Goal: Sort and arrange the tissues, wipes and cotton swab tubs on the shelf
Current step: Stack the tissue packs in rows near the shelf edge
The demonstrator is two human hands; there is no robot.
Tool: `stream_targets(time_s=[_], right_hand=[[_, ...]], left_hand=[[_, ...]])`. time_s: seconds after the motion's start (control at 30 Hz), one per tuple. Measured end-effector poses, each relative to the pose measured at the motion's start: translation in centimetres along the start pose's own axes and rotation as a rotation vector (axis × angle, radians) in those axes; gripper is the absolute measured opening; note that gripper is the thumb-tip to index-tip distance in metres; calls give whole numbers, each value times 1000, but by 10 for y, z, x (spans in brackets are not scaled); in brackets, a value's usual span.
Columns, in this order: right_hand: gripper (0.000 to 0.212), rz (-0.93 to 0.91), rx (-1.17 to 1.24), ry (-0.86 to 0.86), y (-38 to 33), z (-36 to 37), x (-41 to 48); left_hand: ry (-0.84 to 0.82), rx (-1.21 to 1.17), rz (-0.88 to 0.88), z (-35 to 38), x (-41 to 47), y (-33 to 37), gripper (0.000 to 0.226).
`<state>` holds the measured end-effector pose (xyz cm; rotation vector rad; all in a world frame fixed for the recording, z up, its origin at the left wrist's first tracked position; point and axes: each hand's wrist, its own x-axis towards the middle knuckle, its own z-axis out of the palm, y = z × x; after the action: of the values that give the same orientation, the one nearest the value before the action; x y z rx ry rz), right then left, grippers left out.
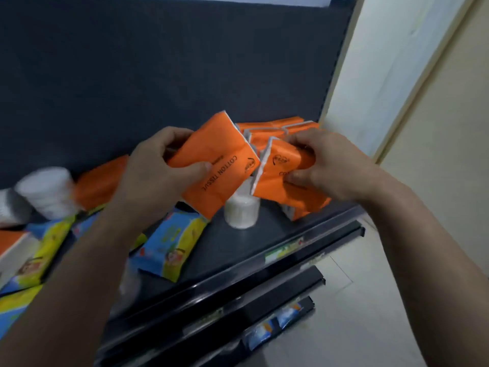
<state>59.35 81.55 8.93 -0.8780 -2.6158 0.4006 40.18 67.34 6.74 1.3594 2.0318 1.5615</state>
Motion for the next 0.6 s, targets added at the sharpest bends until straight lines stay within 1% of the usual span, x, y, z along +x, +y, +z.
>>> stream_targets(time_s=[0.1,0.2,0.27,0.37,0.47,0.6], right_hand=[[39,37,24,-20,46,-25,-23],[43,61,39,-54,87,-41,-40],[41,71,36,-63,109,-48,-45],[38,78,-29,-77,138,-55,-50],[43,102,-66,-88,160,-56,-51],[46,142,-73,-103,178,-53,-49]], left_hand=[[-43,8,23,49,-8,25,36],[-70,9,-4,88,-18,39,37],[-92,36,-29,109,-23,44,37],[-115,105,-46,133,-25,47,42],[-112,161,-46,149,-20,53,45],[-182,184,31,170,-9,57,48]])
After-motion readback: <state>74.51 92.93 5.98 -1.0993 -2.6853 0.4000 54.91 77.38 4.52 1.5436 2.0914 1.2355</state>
